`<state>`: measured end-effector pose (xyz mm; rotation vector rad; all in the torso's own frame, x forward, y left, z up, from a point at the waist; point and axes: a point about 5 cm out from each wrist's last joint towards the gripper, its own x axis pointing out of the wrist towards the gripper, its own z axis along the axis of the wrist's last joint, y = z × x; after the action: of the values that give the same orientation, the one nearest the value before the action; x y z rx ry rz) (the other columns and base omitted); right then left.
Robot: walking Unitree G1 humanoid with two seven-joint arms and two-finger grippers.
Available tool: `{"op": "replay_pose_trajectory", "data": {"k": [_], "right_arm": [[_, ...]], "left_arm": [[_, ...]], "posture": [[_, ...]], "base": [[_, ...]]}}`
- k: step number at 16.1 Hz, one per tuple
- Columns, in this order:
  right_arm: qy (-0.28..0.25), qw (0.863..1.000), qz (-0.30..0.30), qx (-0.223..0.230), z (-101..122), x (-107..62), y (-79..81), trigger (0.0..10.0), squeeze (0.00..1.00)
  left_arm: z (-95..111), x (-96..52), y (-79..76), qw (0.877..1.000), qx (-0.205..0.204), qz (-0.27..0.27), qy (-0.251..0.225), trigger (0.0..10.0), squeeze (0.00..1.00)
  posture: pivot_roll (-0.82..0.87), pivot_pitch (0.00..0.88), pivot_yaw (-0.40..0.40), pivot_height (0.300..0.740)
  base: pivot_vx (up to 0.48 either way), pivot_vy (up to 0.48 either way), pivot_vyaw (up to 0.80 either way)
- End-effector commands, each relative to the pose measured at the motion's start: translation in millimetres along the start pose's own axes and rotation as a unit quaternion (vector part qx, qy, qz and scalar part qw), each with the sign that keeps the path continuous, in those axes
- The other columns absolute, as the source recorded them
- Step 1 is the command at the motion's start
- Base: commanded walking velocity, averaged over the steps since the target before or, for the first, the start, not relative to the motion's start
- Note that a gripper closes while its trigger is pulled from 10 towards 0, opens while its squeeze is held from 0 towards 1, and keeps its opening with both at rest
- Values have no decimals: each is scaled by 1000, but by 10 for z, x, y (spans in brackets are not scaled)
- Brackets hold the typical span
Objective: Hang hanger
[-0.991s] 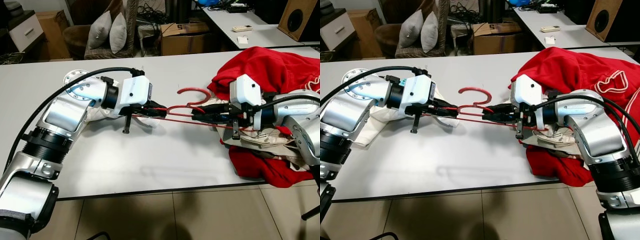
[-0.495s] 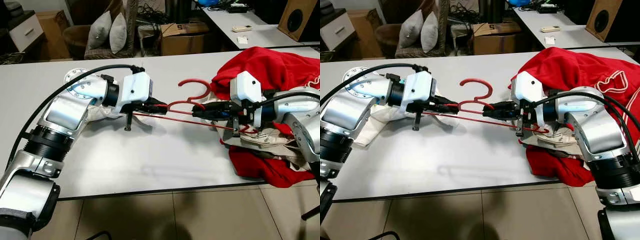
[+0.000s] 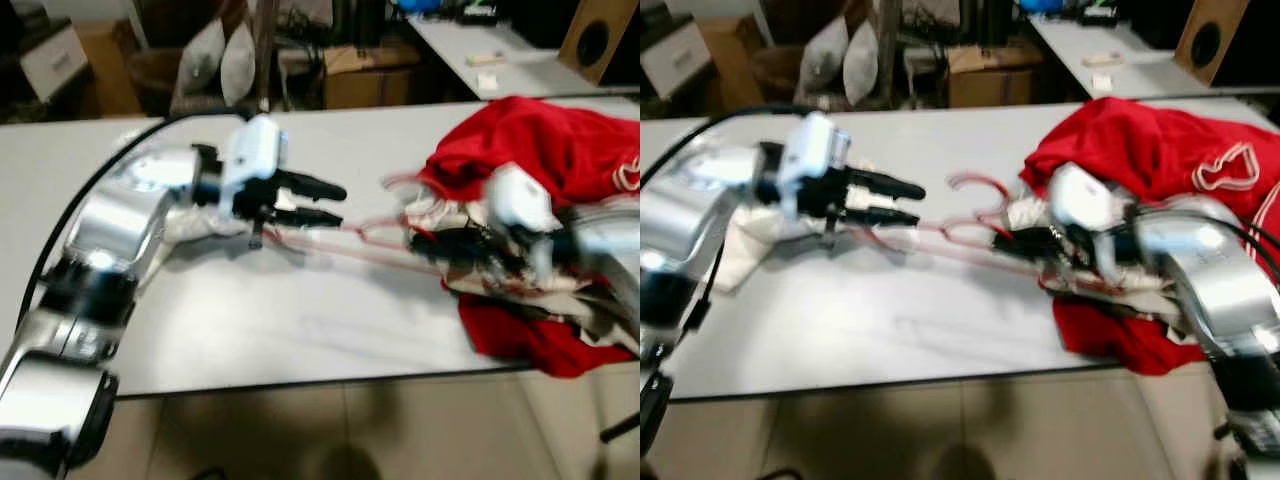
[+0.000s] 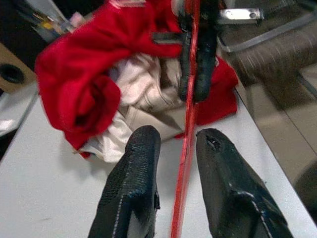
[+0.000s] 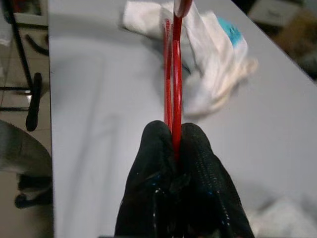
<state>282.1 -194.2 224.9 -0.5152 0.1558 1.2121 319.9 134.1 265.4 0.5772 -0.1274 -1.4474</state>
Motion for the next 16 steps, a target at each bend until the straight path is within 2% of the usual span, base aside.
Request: {"op": "replay_pose_trajectory", "data": {"k": [1, 2, 3, 4, 5, 6, 7, 8, 9, 10, 11, 12, 13, 14, 15, 16], "right_arm": [[-27, 999, -28, 4, 64, -28, 36, 0, 0], [-56, 995, -82, 27, 72, 28, 91, 0, 0], [-65, 991, -113, 40, 71, 42, 114, 1882, 0], [-64, 979, -175, 77, 47, 65, 163, 10000, 0], [-106, 949, -265, 130, 41, 119, 247, 10000, 0], [-124, 924, -323, 164, 6, 138, 322, 10000, 0], [-137, 910, -353, 172, -45, 163, 430, 10000, 0], [-135, 904, -366, 174, -99, 173, 529, 10000, 0], [-122, 892, -390, 191, -160, 180, 584, 10000, 0], [-113, 880, -412, 208, -213, 194, 604, 10000, 0], [-96, 860, -441, 238, -318, 243, 660, 10000, 0], [-83, 860, -439, 245, -332, 311, 717, 10000, 0], [-75, 858, -442, 251, -317, 363, 748, 10000, 0], [-72, 857, -446, 249, -285, 365, 770, 10000, 0], [-75, 859, -445, 242, -248, 345, 788, 10000, 0], [-73, 861, -452, 222, -244, 318, 775, 10000, 0]], "left_arm": [[-53, -111, -12, 999, -22, 44, 1, 10000, 0], [-165, -267, -27, 990, -52, 130, -3, 10000, 0], [-222, -327, -50, 981, -77, 177, -14, 10000, 0], [-348, -369, -160, 958, -122, 261, -21, 10000, 0], [-521, -248, -421, 926, -184, 328, -11, 10000, 0], [-603, -160, -579, 908, -204, 365, -8, 10000, 0], [-724, -113, -678, 879, -238, 412, 9, 10000, 0], [-749, -57, -748, 867, -235, 439, 16, 10000, 0], [-719, -40, -769, 858, -219, 464, 19, 10000, 0], [-712, -32, -782, 850, -225, 476, 19, 10000, 0], [-716, 10, -809, 844, -225, 486, 32, 10000, 0], [-722, 52, -818, 845, -230, 482, 31, 10000, 0], [-748, 78, -829, 840, -249, 481, 27, 10000, 0], [-785, 94, -839, 831, -260, 490, 31, 10000, 0], [-783, 169, -840, 823, -273, 497, 27, 10000, 0], [-758, 214, -850, 824, -272, 496, 28, 10000, 0]], "posture": [[18, 0, -30, 740], [14, 0, -44, 740], [10, 0, -49, 740], [-2, 0, -62, 740], [-8, 0, -68, 740], [-8, 0, -66, 740], [-2, 0, -55, 740], [35, 0, -53, 740], [46, 0, -51, 740], [51, 0, -41, 740], [54, 0, -28, 740], [29, 0, -16, 740], [10, 0, -2, 740], [-5, 0, 27, 740], [5, 0, 31, 740], [9, 0, 14, 740]], "base": [[0, 0, 0], [0, 0, 0], [0, 0, 0], [0, 0, 0], [0, 0, 0], [0, 0, 0], [0, 0, 0], [0, 0, 0], [0, 0, 0], [0, 0, 0], [0, 0, 0], [-244, 0, 0], [-277, 0, 0], [-319, 0, 0], [-334, 0, 0], [-307, 0, 0]]}}
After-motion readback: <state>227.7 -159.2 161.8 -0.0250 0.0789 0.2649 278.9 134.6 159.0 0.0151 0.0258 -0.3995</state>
